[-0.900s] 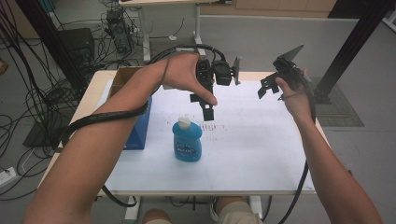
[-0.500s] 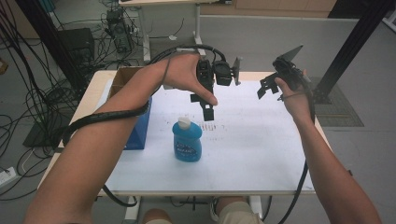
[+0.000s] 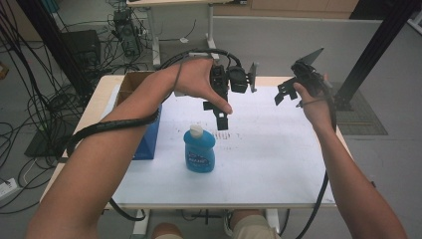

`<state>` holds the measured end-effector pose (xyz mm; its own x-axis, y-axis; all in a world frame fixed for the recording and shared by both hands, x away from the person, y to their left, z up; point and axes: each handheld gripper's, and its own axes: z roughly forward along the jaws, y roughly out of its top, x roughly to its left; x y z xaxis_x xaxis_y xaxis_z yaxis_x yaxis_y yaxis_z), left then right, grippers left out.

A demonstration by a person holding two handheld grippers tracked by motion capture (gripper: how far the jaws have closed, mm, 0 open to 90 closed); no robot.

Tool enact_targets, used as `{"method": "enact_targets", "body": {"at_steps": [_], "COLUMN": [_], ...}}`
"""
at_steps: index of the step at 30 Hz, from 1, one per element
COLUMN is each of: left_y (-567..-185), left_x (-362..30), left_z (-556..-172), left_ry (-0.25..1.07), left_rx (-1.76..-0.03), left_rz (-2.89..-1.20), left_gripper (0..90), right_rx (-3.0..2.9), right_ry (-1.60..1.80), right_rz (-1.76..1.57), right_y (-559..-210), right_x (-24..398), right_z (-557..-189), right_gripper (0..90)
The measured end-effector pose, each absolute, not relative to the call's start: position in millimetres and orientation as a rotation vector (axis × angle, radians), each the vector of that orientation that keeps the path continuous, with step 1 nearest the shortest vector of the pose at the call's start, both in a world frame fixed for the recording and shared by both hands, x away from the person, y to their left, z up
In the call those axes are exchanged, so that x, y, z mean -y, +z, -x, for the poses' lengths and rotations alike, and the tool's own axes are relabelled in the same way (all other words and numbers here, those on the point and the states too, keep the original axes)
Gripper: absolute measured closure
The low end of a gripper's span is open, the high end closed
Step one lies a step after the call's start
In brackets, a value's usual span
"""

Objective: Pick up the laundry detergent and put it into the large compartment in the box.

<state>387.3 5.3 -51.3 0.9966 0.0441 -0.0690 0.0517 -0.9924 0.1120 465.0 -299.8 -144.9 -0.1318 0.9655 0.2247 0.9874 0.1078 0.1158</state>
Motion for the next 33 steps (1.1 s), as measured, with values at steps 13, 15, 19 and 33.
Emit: {"method": "enact_targets", "body": {"at_steps": [13, 15, 19, 33], "left_y": [-52, -52, -53, -50], "left_x": [-6, -7, -10, -33], "left_z": [-388, -388, -388, -385], "left_ry": [-0.1, -0.101, -0.101, -0.085], "left_rx": [-0.071, -0.077, -0.084, -0.134], "left_rz": [-3.034, -3.036, -3.04, -3.048], "left_gripper": [5.7, 5.7, 5.7, 5.9], "right_rx": [2.266, 2.266, 2.264, 2.266], "right_ry": [-0.359, -0.361, -0.361, -0.356], "right_rz": [2.01, 2.01, 2.014, 2.018], "right_y": [-146, -145, -145, -144], "right_x": [301, 301, 302, 302], "right_z": [-464, -464, -463, -461], "right_gripper": [6.0, 6.0, 6.0, 6.0]}}
